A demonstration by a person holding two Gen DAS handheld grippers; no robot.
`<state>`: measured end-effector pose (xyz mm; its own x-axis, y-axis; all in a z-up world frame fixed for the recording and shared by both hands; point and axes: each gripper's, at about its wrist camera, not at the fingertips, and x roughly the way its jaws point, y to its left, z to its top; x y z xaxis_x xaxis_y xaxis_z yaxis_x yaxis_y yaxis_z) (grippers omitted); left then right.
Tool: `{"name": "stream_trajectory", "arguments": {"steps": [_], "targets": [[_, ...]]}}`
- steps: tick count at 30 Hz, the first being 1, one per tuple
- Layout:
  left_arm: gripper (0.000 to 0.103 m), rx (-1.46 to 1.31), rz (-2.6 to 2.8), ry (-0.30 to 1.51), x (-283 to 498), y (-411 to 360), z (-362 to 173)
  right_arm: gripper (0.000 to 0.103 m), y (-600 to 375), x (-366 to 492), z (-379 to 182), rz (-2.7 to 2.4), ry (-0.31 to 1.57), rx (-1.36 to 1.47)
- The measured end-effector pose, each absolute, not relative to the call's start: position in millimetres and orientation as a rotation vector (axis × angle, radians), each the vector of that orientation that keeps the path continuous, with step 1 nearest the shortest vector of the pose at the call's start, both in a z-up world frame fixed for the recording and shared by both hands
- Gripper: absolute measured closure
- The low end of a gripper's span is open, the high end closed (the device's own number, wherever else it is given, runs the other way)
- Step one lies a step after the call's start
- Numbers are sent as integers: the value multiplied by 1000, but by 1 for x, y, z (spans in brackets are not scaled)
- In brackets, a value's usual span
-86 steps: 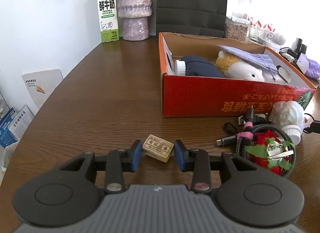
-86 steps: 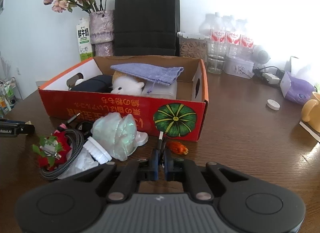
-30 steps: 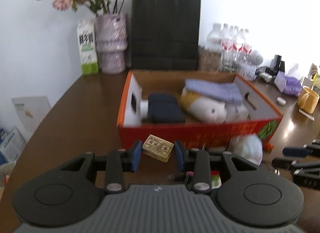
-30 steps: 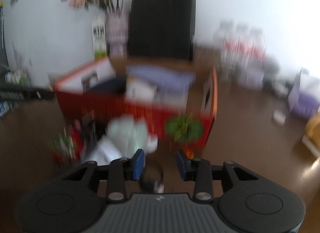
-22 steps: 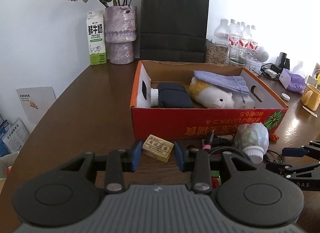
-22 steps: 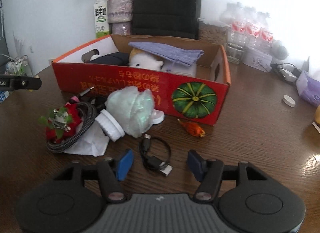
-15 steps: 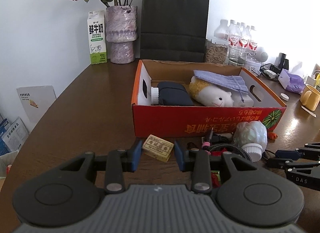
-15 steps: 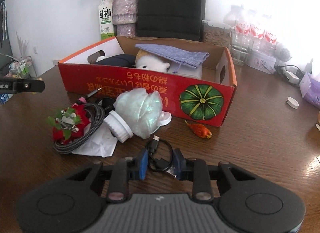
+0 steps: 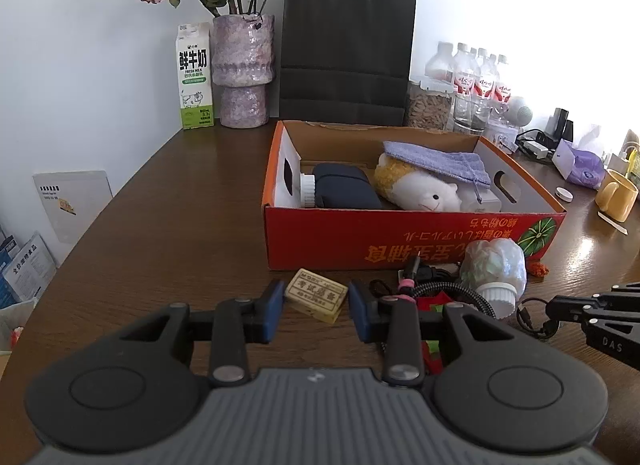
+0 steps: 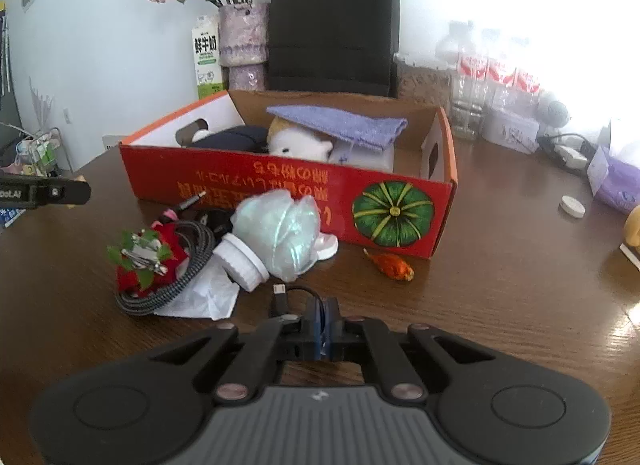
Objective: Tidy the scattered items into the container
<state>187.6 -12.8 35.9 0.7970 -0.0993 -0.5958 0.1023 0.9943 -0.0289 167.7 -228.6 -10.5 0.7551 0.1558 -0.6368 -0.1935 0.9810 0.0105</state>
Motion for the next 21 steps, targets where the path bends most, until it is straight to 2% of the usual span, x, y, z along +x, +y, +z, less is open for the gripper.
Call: {"name": "stream_trajectory", "arguments": {"steps": [12, 21], "targets": [[67, 11, -123, 590, 185, -19, 54, 102, -231, 158, 22, 177, 588, -56], [67, 5, -148, 536, 207, -36, 72, 102, -233, 186, 53, 162, 495, -55]]}}
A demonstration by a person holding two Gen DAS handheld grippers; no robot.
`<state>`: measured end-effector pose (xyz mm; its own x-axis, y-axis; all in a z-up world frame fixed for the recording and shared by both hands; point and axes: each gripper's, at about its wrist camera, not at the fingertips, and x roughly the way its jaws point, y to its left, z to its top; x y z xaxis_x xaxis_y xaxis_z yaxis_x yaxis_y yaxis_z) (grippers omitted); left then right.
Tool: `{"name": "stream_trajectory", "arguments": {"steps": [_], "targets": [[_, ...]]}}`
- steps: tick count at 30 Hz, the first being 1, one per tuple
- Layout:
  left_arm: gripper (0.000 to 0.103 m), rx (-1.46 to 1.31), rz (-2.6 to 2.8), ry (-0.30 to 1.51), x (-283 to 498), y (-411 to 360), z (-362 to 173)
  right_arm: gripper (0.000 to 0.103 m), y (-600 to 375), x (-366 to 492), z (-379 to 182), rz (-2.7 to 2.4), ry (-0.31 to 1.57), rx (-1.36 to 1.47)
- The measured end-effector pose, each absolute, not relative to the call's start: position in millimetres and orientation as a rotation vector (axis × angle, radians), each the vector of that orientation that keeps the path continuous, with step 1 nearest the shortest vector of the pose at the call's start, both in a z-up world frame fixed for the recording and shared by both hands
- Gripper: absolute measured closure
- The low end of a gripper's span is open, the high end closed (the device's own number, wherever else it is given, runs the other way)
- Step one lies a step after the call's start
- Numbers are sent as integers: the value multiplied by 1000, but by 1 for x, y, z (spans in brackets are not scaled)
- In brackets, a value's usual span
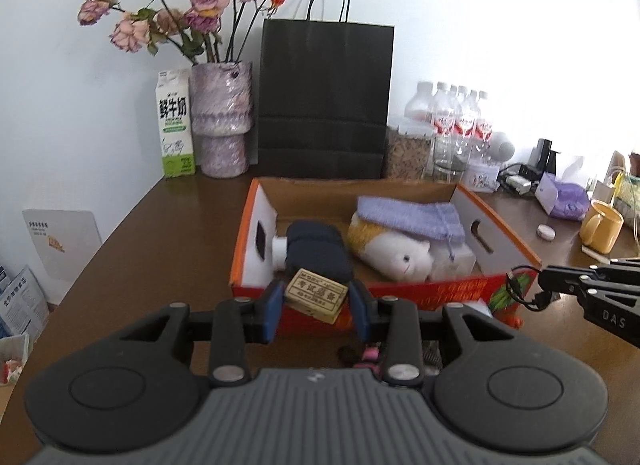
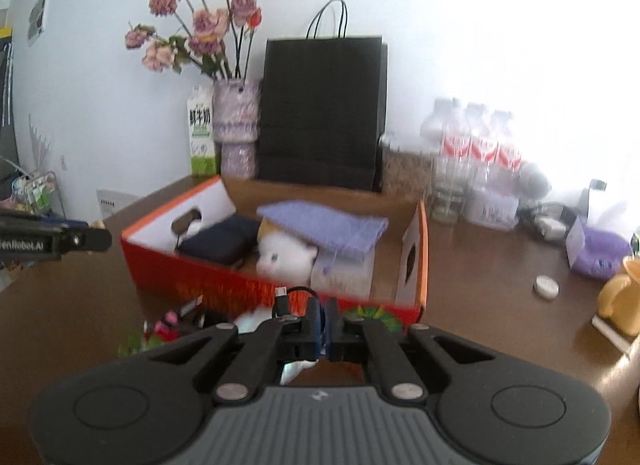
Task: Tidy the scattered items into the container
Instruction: 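Carry the tan block and USB cable into the cardboard box and open both tools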
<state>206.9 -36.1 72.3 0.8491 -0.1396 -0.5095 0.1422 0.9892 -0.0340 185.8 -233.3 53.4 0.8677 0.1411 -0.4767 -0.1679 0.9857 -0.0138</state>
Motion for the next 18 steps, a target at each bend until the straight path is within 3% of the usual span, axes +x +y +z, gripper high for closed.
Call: {"name": "stream_trajectory", "arguments": {"steps": [8, 18], "targets": [[67, 3, -148, 526, 252, -54, 75, 102, -236, 234, 65, 157, 470, -39], [67, -10, -116, 607, 315, -68, 41, 102, -239, 283, 28, 135, 549, -16]]}}
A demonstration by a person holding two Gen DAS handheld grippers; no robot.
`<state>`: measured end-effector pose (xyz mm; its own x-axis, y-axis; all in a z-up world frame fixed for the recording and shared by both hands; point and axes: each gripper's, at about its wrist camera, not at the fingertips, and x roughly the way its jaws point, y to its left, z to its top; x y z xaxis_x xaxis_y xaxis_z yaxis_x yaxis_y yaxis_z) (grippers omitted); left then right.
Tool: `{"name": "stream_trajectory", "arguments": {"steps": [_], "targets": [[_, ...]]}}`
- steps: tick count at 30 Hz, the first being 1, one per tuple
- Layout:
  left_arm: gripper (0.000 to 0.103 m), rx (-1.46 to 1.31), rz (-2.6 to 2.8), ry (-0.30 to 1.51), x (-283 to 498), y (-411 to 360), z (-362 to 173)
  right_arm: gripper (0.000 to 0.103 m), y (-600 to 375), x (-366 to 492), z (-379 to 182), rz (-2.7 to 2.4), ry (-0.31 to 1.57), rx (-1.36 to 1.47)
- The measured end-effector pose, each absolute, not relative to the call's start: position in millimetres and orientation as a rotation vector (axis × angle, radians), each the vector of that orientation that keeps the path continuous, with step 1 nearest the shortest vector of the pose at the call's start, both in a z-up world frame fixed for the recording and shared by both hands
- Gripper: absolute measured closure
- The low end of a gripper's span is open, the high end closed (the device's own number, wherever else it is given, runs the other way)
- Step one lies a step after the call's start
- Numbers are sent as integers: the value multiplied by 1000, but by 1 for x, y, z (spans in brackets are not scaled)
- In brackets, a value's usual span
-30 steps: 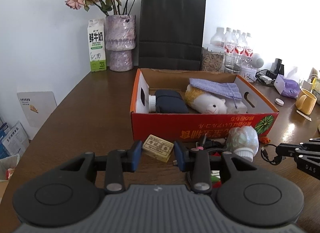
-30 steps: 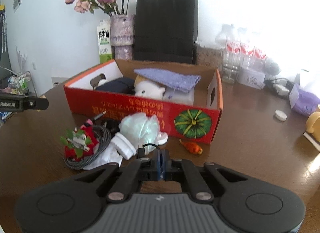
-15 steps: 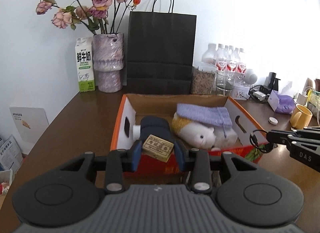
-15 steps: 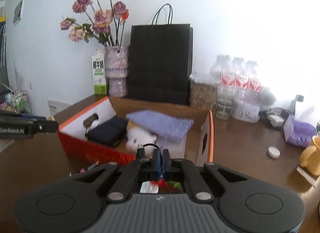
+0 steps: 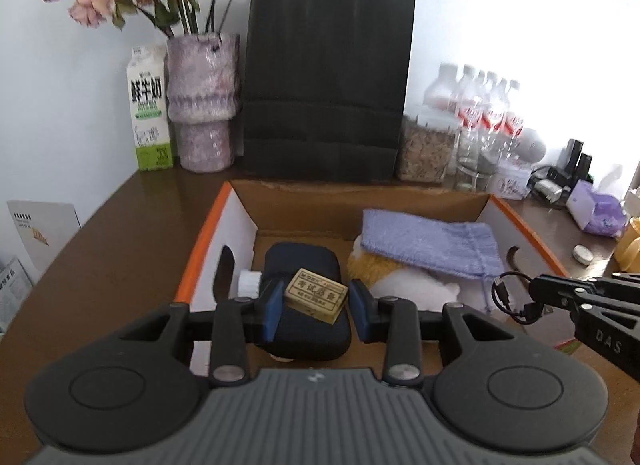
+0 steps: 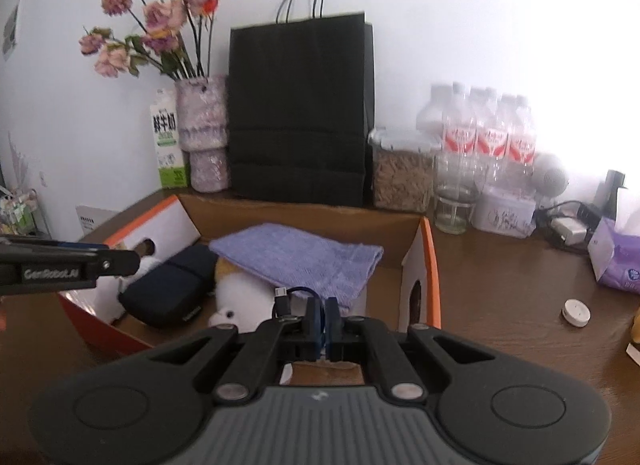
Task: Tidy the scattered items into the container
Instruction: 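Carry the tan block and USB cable into the cardboard box and open both tools, then withdraw both tools from the box toward the red-and-green keychain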
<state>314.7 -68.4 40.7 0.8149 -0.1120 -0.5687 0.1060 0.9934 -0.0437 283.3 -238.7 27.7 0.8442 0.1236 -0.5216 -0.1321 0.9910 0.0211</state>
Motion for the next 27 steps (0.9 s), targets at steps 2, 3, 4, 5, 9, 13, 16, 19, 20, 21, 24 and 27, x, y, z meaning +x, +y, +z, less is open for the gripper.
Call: {"name": "stream_trajectory", "arguments": {"steps": [2, 3, 4, 5, 9, 13, 16, 19, 20, 21, 24, 27], "targets": [[67, 1, -109, 629, 321, -71, 32, 101, -239, 287, 23, 137, 566, -13], [67, 4, -108, 639, 324, -72, 29, 100, -239, 288, 21, 135, 571, -15], [67, 7, -106, 648, 326, -72, 26, 95, -240, 290, 20, 134, 578, -14], [67, 9, -104, 656, 327, -73, 24, 93, -241, 290, 19, 130, 584, -13], [67, 22, -96, 672, 331, -74, 20, 88, -240, 292, 17, 120, 593, -19], [26, 47, -56, 655, 329, -76, 24, 47, -236, 289, 20, 112, 589, -46], [0, 72, -9, 607, 322, -77, 31, 24, -233, 283, 25, 103, 571, -62], [0, 91, 22, 587, 315, -76, 39, 7, -231, 278, 32, 102, 557, -66], [0, 90, 26, 585, 312, -75, 42, 7, -230, 275, 34, 102, 556, -64], [0, 90, 31, 582, 310, -74, 45, 7, -230, 273, 37, 102, 556, -60], [0, 96, 43, 567, 301, -72, 53, 5, -231, 264, 45, 97, 547, -43], [0, 98, 48, 543, 287, -70, 63, 4, -232, 250, 55, 95, 524, -25]]}}
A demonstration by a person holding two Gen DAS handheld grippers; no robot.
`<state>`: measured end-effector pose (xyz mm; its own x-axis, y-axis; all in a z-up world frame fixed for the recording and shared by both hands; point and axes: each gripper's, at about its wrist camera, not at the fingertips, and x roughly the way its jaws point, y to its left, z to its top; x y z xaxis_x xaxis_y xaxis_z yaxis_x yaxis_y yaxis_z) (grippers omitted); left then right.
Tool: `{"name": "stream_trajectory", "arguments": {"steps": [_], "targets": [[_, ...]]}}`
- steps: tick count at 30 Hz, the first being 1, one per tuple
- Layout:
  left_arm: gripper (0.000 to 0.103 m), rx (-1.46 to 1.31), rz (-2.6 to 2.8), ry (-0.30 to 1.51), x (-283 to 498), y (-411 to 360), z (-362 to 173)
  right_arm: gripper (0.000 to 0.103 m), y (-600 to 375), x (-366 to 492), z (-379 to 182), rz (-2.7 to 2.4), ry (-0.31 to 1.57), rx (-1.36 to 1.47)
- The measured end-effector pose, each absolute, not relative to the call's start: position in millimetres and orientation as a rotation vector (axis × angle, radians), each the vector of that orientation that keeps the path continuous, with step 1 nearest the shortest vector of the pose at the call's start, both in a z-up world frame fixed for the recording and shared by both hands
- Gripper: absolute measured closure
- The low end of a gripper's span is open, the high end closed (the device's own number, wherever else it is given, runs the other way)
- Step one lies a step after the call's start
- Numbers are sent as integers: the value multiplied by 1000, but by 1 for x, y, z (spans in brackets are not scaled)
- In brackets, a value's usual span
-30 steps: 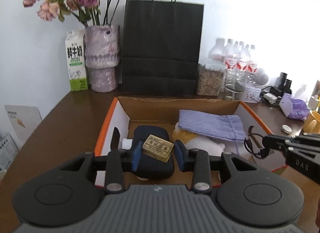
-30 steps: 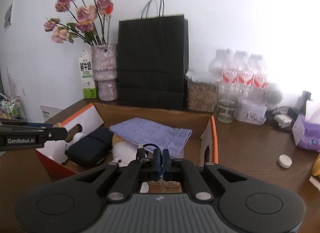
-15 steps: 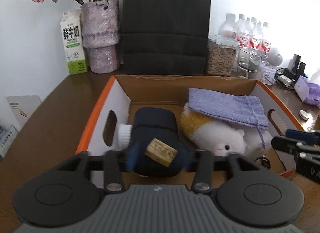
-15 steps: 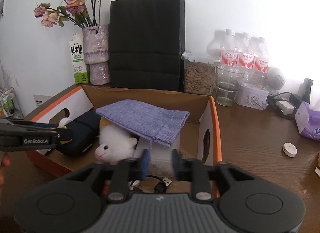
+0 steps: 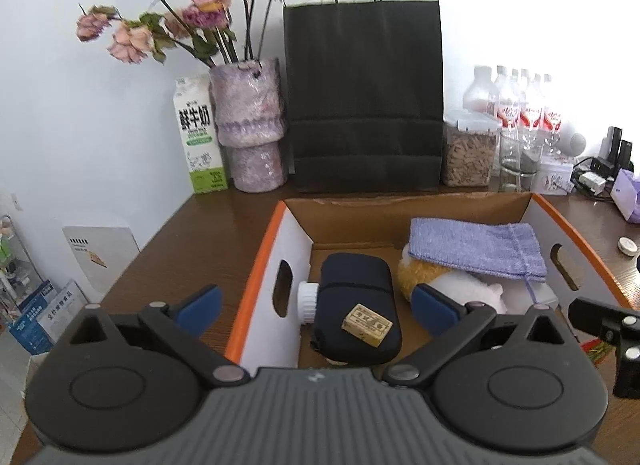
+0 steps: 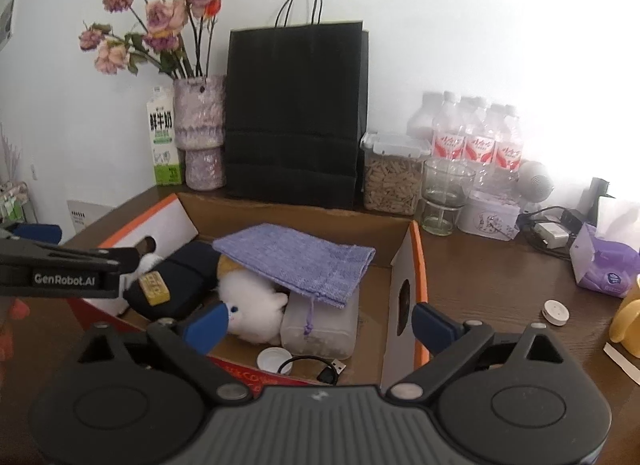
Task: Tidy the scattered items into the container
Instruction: 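Withdraw both tools from the box toward the red-and-green keychain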
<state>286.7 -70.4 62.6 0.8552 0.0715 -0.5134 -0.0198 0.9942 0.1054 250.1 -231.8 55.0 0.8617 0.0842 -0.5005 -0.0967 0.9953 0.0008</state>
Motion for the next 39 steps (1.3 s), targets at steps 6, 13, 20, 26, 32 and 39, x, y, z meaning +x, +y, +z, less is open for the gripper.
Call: {"name": "stream_trajectory", "arguments": {"steps": [6, 13, 20, 26, 32, 39], "targets": [[0, 85, 44, 492, 254, -67, 84, 0, -230, 216, 76, 101, 465, -9], [0, 71, 22, 441, 210, -61, 98, 0, -230, 171, 86, 114, 428, -3], [0, 67, -4, 479, 181, -54, 83, 0, -231, 138, 71, 114, 452, -11], [0, 31, -30, 550, 162, -49, 56, 0, -230, 121, 43, 103, 509, -8], [0, 61, -64, 607, 163, -60, 37, 0, -226, 123, 22, 109, 576, -12], [0, 128, -112, 616, 168, -79, 20, 0, -228, 124, 14, 107, 592, -7]]}}
